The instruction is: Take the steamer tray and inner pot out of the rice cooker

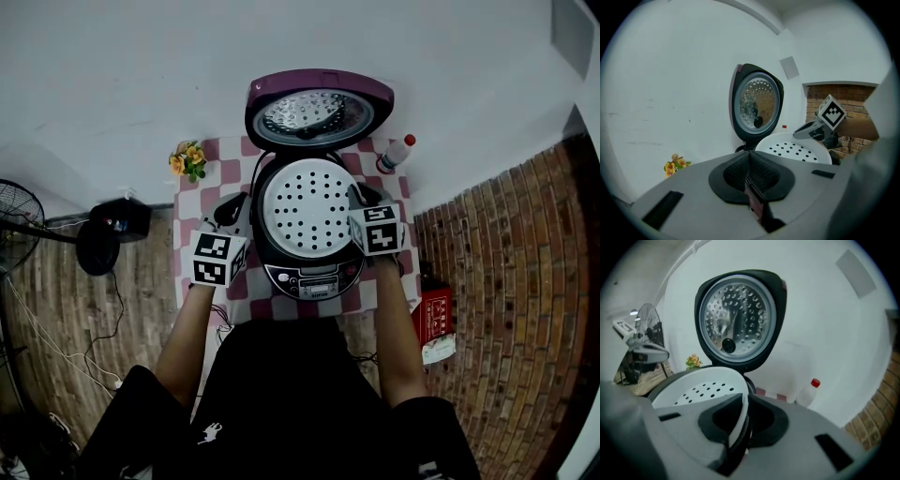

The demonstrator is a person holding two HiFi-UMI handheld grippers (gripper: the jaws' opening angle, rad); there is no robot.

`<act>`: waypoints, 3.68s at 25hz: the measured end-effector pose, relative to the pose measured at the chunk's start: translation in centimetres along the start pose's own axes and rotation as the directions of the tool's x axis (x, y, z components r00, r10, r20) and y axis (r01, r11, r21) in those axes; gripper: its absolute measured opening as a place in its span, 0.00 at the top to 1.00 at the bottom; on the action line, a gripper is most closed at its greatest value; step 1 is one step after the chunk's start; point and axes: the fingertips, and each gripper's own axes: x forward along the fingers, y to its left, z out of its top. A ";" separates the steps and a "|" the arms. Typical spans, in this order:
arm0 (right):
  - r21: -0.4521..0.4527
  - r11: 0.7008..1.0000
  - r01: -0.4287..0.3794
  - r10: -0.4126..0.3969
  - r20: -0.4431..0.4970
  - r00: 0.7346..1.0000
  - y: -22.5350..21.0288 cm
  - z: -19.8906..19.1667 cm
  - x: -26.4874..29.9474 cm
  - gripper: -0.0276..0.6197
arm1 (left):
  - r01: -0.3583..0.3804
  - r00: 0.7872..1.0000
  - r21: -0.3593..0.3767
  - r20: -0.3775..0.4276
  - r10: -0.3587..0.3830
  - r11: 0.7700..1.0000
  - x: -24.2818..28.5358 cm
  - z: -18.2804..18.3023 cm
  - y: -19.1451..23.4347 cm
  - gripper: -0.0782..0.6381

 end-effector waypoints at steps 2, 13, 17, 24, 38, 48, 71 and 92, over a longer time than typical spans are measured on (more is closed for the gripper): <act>0.089 0.996 -0.030 0.027 0.037 0.999 -0.3 0.4 -0.1 0.91 | 0.005 1.000 -0.011 0.001 -0.005 1.000 -0.1 0.0 -0.2 0.89; 0.280 0.951 -0.135 0.086 0.180 0.980 -0.4 1.5 -1.4 0.92 | 0.016 1.000 -0.014 -0.002 -0.016 1.000 -0.6 -0.4 -1.2 0.89; 0.276 0.947 -0.167 0.103 0.232 0.967 -0.6 2.5 -1.9 0.92 | 0.070 0.997 -0.072 -0.022 -0.072 0.995 -0.5 -0.6 -2.7 0.65; 0.249 0.935 -0.251 0.167 0.317 0.934 -1.2 4.0 -3.1 0.92 | -0.007 1.000 -0.136 -0.030 0.003 0.991 -1.8 -0.1 -4.1 0.67; 0.130 0.888 -0.441 0.339 0.463 0.819 0.9 5.8 -7.4 0.92 | -0.123 0.992 -0.294 0.004 0.130 0.948 -6.1 1.4 -7.1 0.78; -0.002 0.894 -0.447 0.398 0.462 0.793 4.7 5.9 -8.9 0.91 | -0.322 0.936 -0.277 0.053 0.349 0.905 -11.6 1.6 -7.5 0.81; -0.042 0.923 -0.384 0.363 0.431 0.826 18.0 9.3 -10.4 0.91 | -0.296 0.937 -0.260 0.109 0.332 0.919 -21.1 -0.1 2.5 0.82; 0.041 0.955 -0.293 0.255 0.388 0.886 27.4 8.0 -10.3 0.90 | -0.213 0.961 -0.265 0.115 0.251 0.940 -26.0 -3.5 10.2 0.84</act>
